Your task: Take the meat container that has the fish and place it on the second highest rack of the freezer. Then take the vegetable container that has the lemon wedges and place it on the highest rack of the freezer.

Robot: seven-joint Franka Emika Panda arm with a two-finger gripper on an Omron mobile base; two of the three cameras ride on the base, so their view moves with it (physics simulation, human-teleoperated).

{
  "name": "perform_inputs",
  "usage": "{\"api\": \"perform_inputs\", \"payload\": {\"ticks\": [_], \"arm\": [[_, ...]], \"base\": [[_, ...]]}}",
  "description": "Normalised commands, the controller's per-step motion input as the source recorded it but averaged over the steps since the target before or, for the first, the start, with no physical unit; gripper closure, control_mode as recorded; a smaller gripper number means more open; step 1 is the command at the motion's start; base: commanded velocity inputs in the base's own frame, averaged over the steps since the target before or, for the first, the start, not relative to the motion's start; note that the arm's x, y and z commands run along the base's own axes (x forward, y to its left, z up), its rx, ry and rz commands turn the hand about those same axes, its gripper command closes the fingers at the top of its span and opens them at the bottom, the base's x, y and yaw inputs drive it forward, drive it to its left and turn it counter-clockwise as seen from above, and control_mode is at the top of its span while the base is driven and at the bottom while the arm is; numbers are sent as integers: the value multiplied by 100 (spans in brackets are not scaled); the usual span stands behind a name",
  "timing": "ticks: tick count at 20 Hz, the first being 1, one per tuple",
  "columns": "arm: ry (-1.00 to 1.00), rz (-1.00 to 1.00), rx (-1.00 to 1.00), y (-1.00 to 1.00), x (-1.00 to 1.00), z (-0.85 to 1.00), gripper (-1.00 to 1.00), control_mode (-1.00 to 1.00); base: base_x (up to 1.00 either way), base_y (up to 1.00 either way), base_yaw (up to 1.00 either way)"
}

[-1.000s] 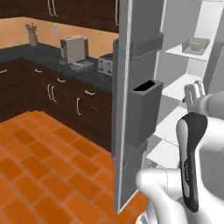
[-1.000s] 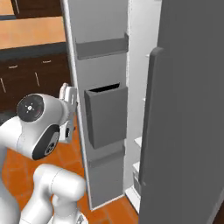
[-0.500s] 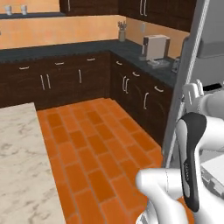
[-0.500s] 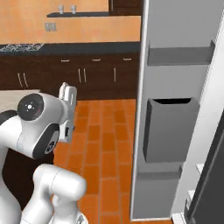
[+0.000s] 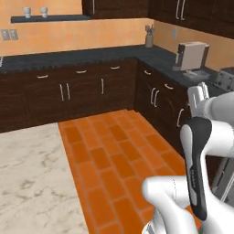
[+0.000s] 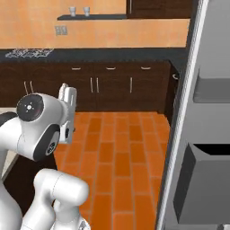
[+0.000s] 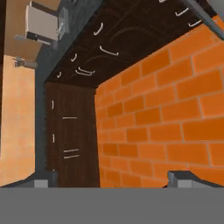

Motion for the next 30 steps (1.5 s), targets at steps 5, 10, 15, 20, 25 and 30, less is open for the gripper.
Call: {"api": "perform_inputs", "payload": {"ticks": [5, 10, 15, 20, 25, 30], "arm": [[0, 0, 0, 0, 0, 0, -100, 100], [0, 0, 0, 0, 0, 0, -100, 100], [0, 0, 0, 0, 0, 0, -100, 100], [0, 0, 0, 0, 0, 0, -100, 100], [0, 0, 0, 0, 0, 0, -100, 100], [0, 0, 0, 0, 0, 0, -100, 100]], "base": [[100, 83, 0], [100, 18, 0], [100, 0, 0], [100, 0, 0], [100, -12, -5], [100, -17, -24]]}}
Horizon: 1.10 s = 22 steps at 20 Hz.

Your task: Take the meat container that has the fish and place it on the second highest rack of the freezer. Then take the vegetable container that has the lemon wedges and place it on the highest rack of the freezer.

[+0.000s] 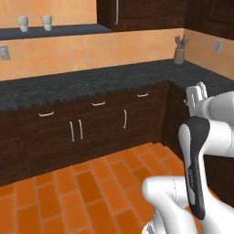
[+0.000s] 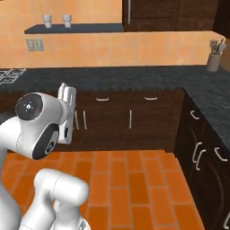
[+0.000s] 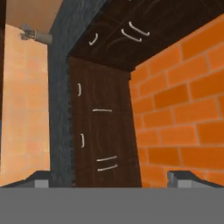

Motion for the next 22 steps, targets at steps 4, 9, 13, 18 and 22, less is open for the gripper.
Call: {"api": "perform_inputs", "payload": {"ticks": [4, 9, 13, 18, 22], "arm": [[0, 0, 0, 0, 0, 0, -100, 100], [0, 0, 0, 0, 0, 0, -100, 100], [0, 0, 0, 0, 0, 0, -100, 100], [0, 0, 0, 0, 0, 0, -100, 100], [0, 0, 0, 0, 0, 0, -100, 100]], "base": [[100, -21, -33], [97, -8, -43], [92, 6, -55], [72, 0, -58], [39, 0, -63]]}}
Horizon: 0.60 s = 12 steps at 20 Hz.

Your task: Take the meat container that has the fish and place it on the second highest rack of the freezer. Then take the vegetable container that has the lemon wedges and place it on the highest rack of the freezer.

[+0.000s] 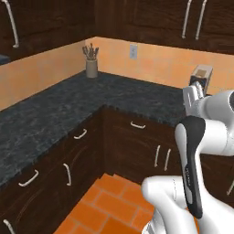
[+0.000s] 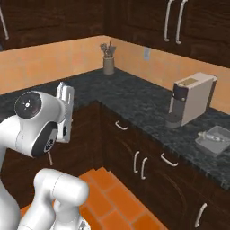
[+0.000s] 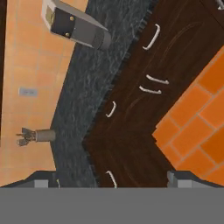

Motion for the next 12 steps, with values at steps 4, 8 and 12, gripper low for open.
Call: {"api": "perform_inputs", "payload": {"ticks": [4, 8, 12], "arm": [[0, 0, 0, 0, 0, 0, -100, 100], [0, 0, 0, 0, 0, 0, -100, 100], [0, 0, 0, 0, 0, 0, -100, 100]], "base": [[25, -19, -49], [21, -36, -44], [2, -66, -31]]}}
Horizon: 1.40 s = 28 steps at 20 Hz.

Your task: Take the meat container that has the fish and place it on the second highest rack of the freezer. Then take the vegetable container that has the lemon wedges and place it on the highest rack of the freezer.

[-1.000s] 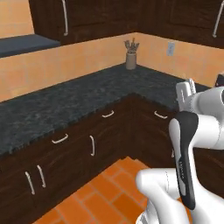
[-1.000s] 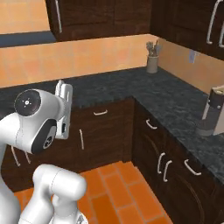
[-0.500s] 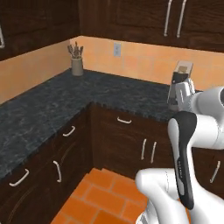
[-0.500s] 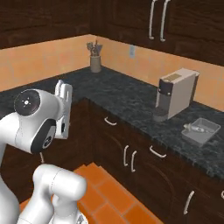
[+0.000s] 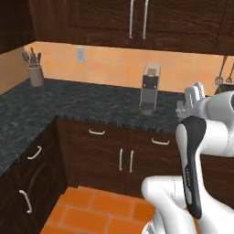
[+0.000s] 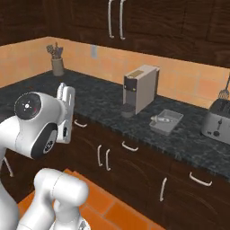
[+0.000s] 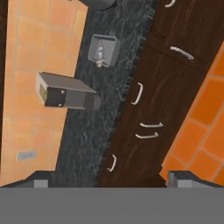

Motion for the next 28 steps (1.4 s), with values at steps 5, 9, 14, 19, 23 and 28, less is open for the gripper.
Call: {"api": "perform_inputs", "payload": {"ticks": [5, 9, 14, 19, 23, 28], "arm": [[0, 0, 0, 0, 0, 0, -100, 100], [0, 0, 0, 0, 0, 0, -100, 100], [0, 0, 0, 0, 0, 0, -100, 100], [0, 0, 0, 0, 0, 0, -100, 100], [0, 0, 0, 0, 0, 0, -100, 100], [0, 0, 0, 0, 0, 0, -100, 100]], "base": [[13, -48, -34], [52, -3, -47], [79, 0, -39], [73, 35, -15], [57, 24, -17], [25, 17, -25]]}}
